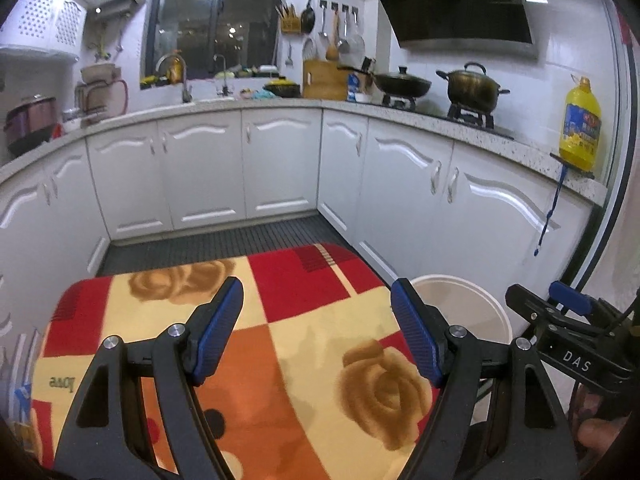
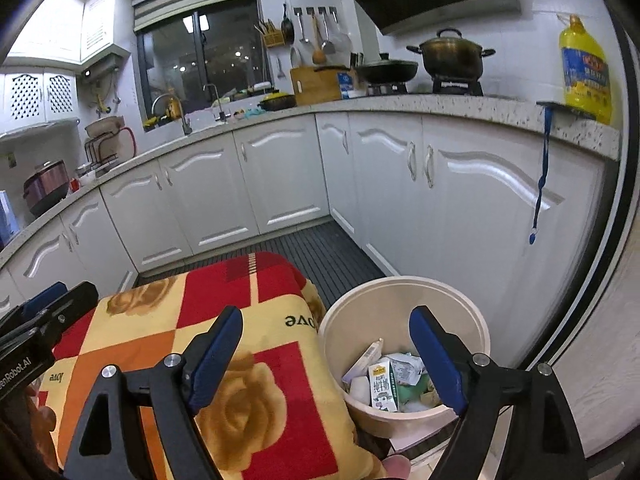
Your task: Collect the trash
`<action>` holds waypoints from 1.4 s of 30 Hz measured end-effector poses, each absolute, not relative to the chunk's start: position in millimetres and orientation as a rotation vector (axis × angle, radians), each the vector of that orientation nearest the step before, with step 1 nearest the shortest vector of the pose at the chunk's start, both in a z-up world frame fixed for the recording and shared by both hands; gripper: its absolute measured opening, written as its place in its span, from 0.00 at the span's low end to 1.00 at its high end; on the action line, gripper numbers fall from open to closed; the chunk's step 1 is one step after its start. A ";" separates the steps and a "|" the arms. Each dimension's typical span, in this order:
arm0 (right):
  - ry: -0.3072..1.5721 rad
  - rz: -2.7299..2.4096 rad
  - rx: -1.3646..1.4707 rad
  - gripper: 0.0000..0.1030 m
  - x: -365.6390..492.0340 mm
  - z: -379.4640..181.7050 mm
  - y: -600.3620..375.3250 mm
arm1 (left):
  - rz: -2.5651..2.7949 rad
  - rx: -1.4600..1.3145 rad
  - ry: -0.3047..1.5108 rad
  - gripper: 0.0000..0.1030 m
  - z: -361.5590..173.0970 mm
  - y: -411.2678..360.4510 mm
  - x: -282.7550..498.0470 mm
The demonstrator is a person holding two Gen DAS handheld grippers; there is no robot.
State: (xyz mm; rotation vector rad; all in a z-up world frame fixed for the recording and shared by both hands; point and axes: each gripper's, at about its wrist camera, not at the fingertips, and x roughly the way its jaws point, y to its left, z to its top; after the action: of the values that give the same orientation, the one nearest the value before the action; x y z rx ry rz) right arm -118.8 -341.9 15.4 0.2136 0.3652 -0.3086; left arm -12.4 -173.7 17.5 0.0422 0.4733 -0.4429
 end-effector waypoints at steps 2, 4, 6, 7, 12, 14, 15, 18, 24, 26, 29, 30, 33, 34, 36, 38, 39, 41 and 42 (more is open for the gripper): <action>0.354 -0.308 0.208 0.81 -123.8 18.2 -337.2 | -0.443 0.035 0.462 0.73 20.4 -168.1 -17.5; 0.346 -0.309 0.204 0.81 -128.3 20.6 -331.6 | -0.445 0.025 0.454 0.73 23.0 -163.9 -21.6; 0.335 -0.315 0.196 0.81 -132.4 22.8 -328.2 | -0.448 0.018 0.450 0.73 24.8 -161.9 -24.7; 0.328 -0.319 0.190 0.81 -134.5 24.0 -326.2 | -0.449 0.016 0.447 0.73 25.5 -161.1 -26.1; 0.308 -0.333 0.182 0.81 -141.9 29.1 -320.7 | -0.459 0.001 0.433 0.73 29.9 -159.4 -31.6; 0.303 -0.334 0.183 0.82 -143.4 31.2 -320.4 | -0.463 -0.005 0.429 0.73 30.7 -158.4 -32.9; 0.301 -0.334 0.183 0.82 -144.6 32.0 -319.9 | -0.466 -0.007 0.427 0.73 31.0 -159.3 -33.5; 0.290 -0.337 0.183 0.82 -147.5 34.5 -318.8 | -0.470 -0.001 0.423 0.73 30.6 -160.6 -35.7; 0.282 -0.342 0.175 0.83 -148.0 36.9 -316.9 | -0.481 0.005 0.429 0.73 25.4 -166.9 -35.7; 0.280 -0.345 0.173 0.83 -148.1 37.7 -316.6 | -0.482 0.009 0.432 0.73 23.8 -168.7 -35.8; 0.280 -0.350 0.176 0.83 -148.4 37.9 -316.3 | -0.478 0.006 0.432 0.73 23.9 -168.5 -34.5; 0.281 -0.350 0.178 0.83 -148.5 38.1 -316.1 | -0.477 0.004 0.432 0.73 24.4 -168.6 -33.8; 0.283 -0.352 0.179 0.83 -147.7 38.7 -316.9 | -0.473 0.004 0.428 0.73 24.4 -168.0 -33.1; 0.284 -0.354 0.177 0.83 -147.7 38.7 -316.1 | -0.469 0.007 0.425 0.73 24.4 -168.1 -33.1; 0.282 -0.350 0.169 0.83 -147.4 39.0 -314.1 | -0.464 0.009 0.423 0.73 23.8 -168.2 -33.0; 0.282 -0.350 0.163 0.83 -146.7 39.9 -313.1 | -0.464 0.006 0.426 0.73 23.0 -168.4 -32.6; 0.283 -0.350 0.161 0.83 -146.3 40.1 -312.8 | -0.462 0.005 0.427 0.73 22.7 -168.8 -32.6; 0.285 -0.348 0.160 0.83 -145.8 40.0 -312.5 | -0.461 0.003 0.429 0.73 22.4 -168.5 -31.8; 0.284 -0.349 0.161 0.83 -145.6 40.1 -312.3 | -0.461 0.002 0.428 0.73 22.4 -168.2 -31.7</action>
State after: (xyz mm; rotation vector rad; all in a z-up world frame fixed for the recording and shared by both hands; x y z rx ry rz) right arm -145.6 -312.3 40.1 0.1607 0.2838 -0.3491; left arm -31.7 -168.2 22.4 0.0020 0.4283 -0.4607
